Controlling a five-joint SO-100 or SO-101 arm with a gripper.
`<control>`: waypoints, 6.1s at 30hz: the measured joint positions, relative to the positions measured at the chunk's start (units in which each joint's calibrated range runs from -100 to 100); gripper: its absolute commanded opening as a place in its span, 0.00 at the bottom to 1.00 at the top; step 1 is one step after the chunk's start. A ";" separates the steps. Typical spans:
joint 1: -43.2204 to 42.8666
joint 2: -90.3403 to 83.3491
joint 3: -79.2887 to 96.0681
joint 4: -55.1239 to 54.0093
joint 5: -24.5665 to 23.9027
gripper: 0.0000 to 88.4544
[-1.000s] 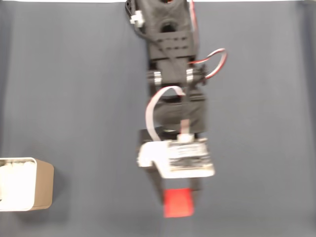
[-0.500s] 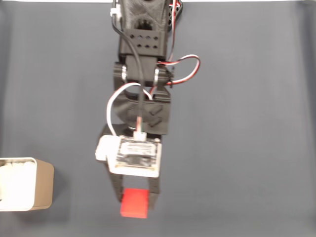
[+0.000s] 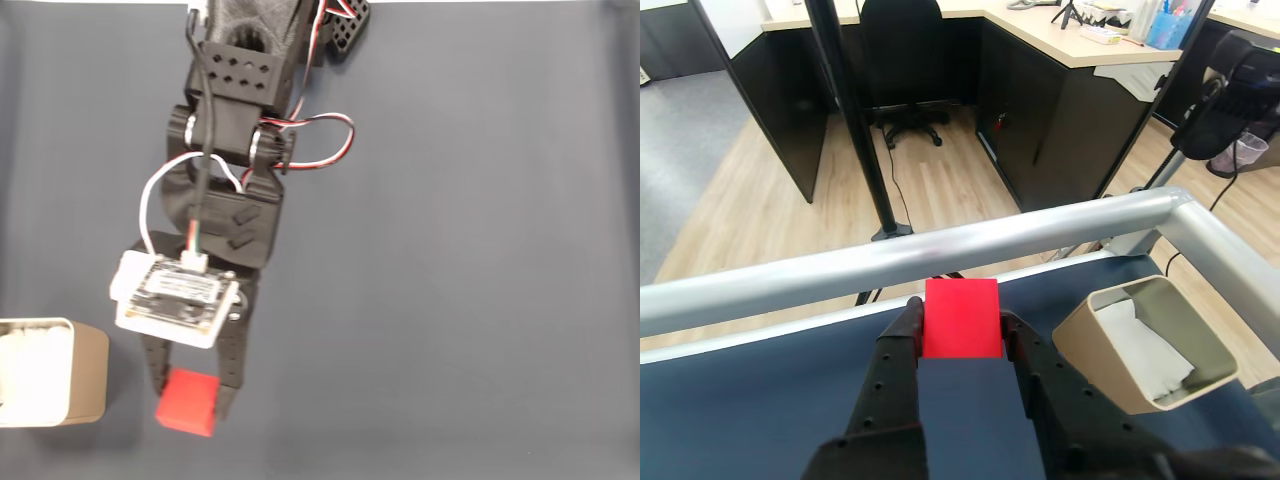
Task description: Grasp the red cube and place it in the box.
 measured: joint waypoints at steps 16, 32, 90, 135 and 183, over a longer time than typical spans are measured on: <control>8.09 2.17 -6.24 0.00 -0.29 0.02; 13.58 10.42 -13.74 0.00 -0.34 0.02; 18.03 13.37 -12.66 0.08 1.66 0.03; 18.47 11.29 -11.66 0.08 3.66 0.56; -16.84 -92.14 91.50 18.06 -2.00 0.00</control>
